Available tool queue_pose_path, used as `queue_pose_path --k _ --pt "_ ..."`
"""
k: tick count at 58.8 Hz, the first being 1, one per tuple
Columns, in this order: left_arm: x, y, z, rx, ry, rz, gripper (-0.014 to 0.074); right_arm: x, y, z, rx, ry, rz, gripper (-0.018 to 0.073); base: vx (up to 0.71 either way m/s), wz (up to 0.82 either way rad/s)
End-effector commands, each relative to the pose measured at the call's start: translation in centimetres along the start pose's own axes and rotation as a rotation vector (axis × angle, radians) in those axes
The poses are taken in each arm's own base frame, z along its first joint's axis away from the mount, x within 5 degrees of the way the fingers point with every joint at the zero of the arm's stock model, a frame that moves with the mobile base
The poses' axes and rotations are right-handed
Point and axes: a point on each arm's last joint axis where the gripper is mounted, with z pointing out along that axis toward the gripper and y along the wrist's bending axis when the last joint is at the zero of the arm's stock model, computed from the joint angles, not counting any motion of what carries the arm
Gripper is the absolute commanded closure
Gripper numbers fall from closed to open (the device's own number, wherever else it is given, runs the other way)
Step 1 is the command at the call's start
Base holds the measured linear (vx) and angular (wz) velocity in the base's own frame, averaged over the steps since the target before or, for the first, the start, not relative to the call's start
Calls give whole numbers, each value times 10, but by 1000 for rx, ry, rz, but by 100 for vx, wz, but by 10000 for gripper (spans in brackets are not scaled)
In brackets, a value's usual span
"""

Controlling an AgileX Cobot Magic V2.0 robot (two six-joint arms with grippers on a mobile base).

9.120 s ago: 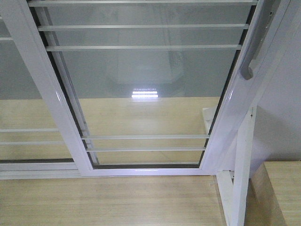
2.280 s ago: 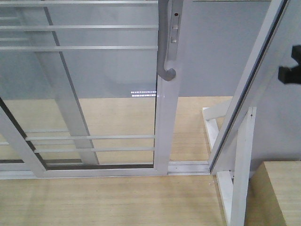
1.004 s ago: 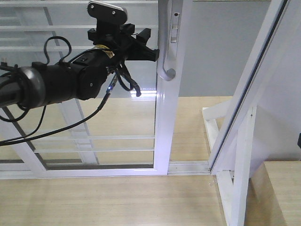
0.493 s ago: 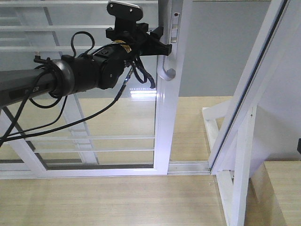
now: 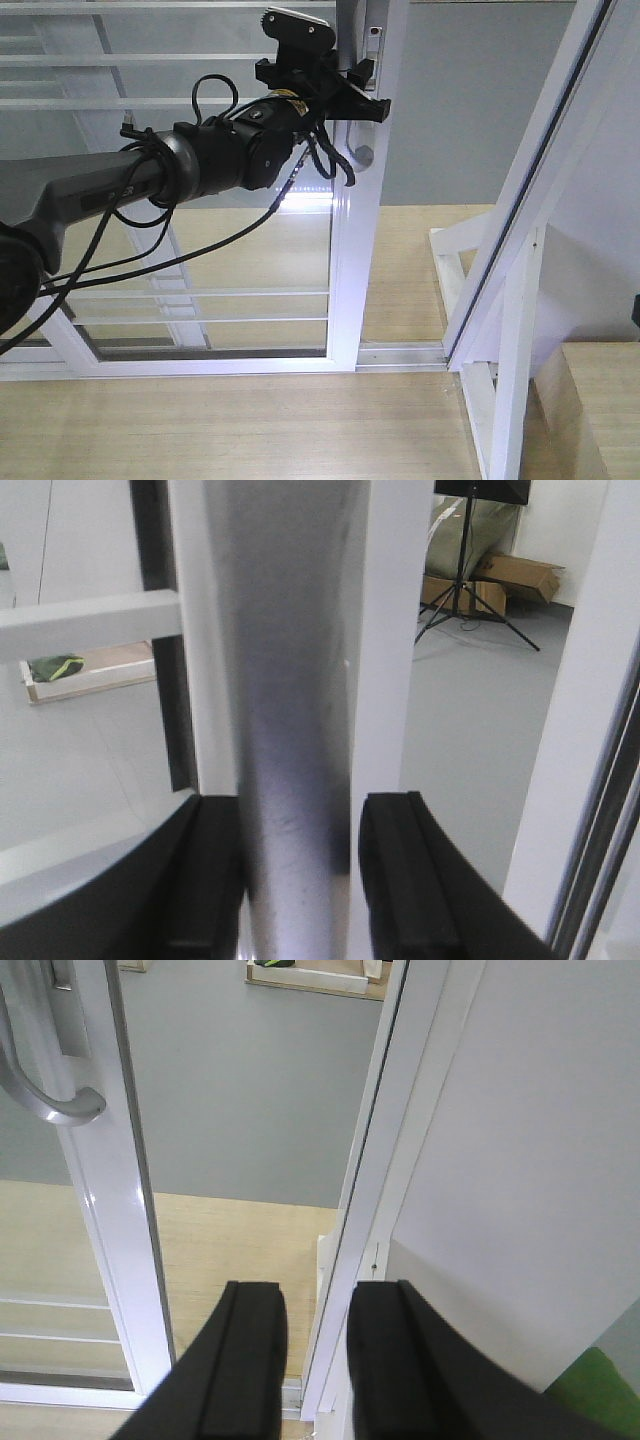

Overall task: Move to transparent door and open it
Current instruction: 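Move the left gripper up to the grey door handle, then close the left gripper around the grey door handle, then slide the glass door further open toward the left arm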

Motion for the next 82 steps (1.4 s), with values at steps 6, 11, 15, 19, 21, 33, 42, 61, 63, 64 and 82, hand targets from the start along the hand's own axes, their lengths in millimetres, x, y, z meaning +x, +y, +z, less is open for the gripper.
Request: queue_pose_path --k 6,11,15,19,21,33,42,61,63,64,82 --pt "-54 1 -11 -22 -187 70 210 -15 -1 -3 0 -95 -9 298 0 0" --pt "-56 5 -12 -43 -182 36 210 -15 -1 -3 1 -95 -13 298 0 0" --pt "-59 9 -14 -59 -169 -2 210 -15 -1 -3 2 -95 -14 298 0 0" --pt "-62 14 -16 -75 -157 -24 210 -15 -1 -3 2 -94 -15 298 0 0" --pt "-65 15 -17 -77 -158 -15 210 -15 -1 -3 2 -94 -15 298 0 0" --pt "-74 24 -23 -93 -147 46 210 -15 -1 -3 2 -94 -15 298 0 0" --pt "-76 31 -24 -103 -142 45 210 -15 -1 -3 2 -94 -15 298 0 0" --pt "-79 43 -28 -115 -97 42 210 -15 -1 -3 2 -94 -15 298 0 0" --pt "-79 46 -28 -119 -90 41 210 -15 -1 -3 2 -94 -15 298 0 0" --pt "-78 46 -28 -118 -86 41 210 -15 -1 -3 2 -95 -15 298 0 0" --pt "-76 56 -30 -129 -46 23 220 -15 -1 -3 2 -95 -16 298 0 0"
